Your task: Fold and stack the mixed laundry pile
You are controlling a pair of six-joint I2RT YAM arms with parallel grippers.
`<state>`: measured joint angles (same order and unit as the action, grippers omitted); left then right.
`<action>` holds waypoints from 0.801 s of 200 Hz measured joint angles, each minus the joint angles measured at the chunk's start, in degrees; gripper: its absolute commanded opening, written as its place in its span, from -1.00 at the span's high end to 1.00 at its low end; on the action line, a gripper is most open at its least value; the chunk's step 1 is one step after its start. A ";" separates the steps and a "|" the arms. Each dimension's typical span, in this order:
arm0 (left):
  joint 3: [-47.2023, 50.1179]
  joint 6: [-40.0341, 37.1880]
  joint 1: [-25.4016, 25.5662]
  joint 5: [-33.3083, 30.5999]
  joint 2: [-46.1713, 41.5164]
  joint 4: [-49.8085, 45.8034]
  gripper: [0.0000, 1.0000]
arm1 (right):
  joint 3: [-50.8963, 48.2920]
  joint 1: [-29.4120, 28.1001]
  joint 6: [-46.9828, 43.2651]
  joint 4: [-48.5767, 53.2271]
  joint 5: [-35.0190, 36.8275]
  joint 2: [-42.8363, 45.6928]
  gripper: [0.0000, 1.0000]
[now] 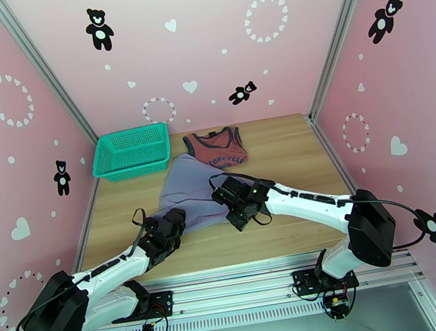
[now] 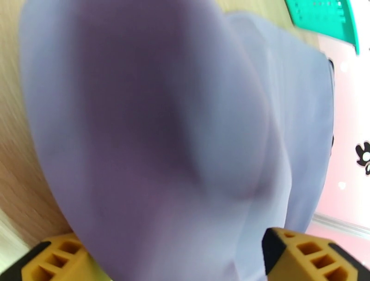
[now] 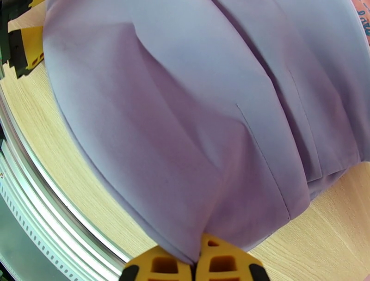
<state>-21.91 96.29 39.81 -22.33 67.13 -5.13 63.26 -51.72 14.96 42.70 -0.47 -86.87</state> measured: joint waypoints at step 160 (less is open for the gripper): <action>1.25 -8.92 -7.93 -3.82 -10.23 -5.66 -0.33 | -0.33 0.00 0.72 0.20 -1.20 1.60 1.00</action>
<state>-20.67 87.37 31.88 -26.15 56.90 -10.79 62.94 -51.72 15.68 42.89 -1.67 -85.27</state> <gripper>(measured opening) 0.676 0.051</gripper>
